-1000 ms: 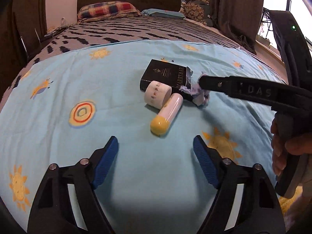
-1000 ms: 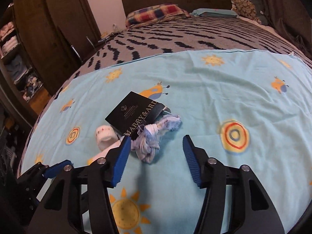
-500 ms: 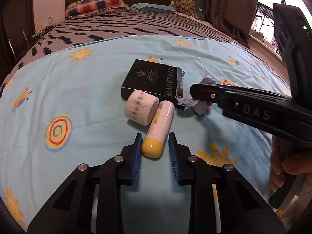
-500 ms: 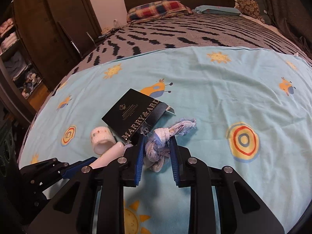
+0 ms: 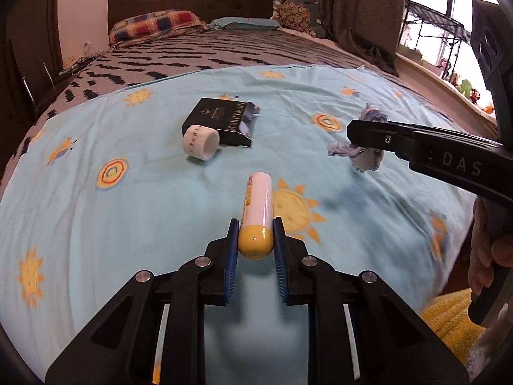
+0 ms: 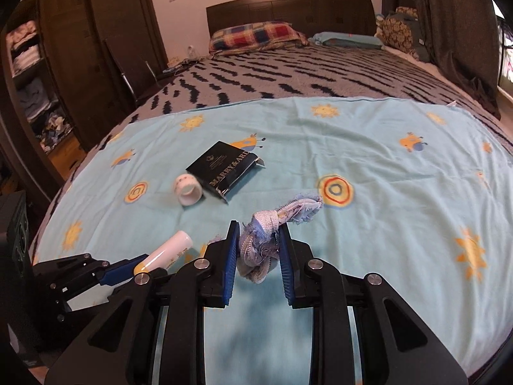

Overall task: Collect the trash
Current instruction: 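Lower both held items into the bin and open both tools, then raise both open tools back over the bed items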

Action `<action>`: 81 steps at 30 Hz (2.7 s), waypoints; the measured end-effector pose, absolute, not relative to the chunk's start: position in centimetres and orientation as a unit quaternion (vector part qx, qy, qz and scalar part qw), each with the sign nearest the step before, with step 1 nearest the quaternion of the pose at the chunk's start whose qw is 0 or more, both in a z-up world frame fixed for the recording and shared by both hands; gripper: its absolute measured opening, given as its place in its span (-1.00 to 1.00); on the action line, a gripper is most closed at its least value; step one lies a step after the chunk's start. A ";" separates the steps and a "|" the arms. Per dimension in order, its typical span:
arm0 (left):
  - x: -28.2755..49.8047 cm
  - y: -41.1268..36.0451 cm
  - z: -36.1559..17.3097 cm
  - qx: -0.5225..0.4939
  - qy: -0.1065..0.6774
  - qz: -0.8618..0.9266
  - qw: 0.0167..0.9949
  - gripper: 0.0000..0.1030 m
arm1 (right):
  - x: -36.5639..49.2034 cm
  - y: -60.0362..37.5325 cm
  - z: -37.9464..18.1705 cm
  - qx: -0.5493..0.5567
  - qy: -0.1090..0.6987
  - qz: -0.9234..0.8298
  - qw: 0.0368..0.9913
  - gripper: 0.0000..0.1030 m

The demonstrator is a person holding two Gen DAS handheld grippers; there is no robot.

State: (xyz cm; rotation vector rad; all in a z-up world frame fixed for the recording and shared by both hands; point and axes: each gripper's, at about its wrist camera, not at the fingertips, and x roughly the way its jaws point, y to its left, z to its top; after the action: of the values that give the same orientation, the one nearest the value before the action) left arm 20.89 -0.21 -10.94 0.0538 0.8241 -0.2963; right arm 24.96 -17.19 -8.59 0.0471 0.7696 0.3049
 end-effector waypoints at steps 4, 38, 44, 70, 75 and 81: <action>17.0 -0.6 -10.2 0.024 0.389 -0.151 0.909 -0.63 | 20.4 -18.6 -8.2 0.022 0.363 0.155 0.918 -0.52; 2.2 -5.2 -25.6 0.041 0.511 -0.194 0.837 -0.63 | 5.0 -22.2 -24.2 0.053 0.499 0.124 0.856 -0.51; 3.4 -4.8 -28.7 0.031 0.541 -0.186 0.819 -0.63 | 6.1 -22.1 -28.3 0.060 0.542 0.119 0.830 -0.52; 3.8 -3.2 -25.7 0.019 0.534 -0.154 0.831 0.44 | 7.7 -24.1 -26.0 0.118 0.525 0.104 0.836 0.73; 3.7 -2.2 -20.8 0.013 0.485 -0.153 0.861 0.66 | 7.4 -24.8 -21.6 0.132 0.483 0.115 0.858 0.91; 4.1 -0.7 -15.9 0.016 0.438 -0.134 0.889 0.78 | 8.0 -24.5 -17.0 0.110 0.440 0.118 0.884 0.93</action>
State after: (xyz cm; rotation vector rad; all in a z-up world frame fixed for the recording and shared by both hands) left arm 4.14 -0.71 -15.88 0.0331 0.9106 -0.2786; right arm 8.04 -24.54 -16.99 0.2281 0.9153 0.2454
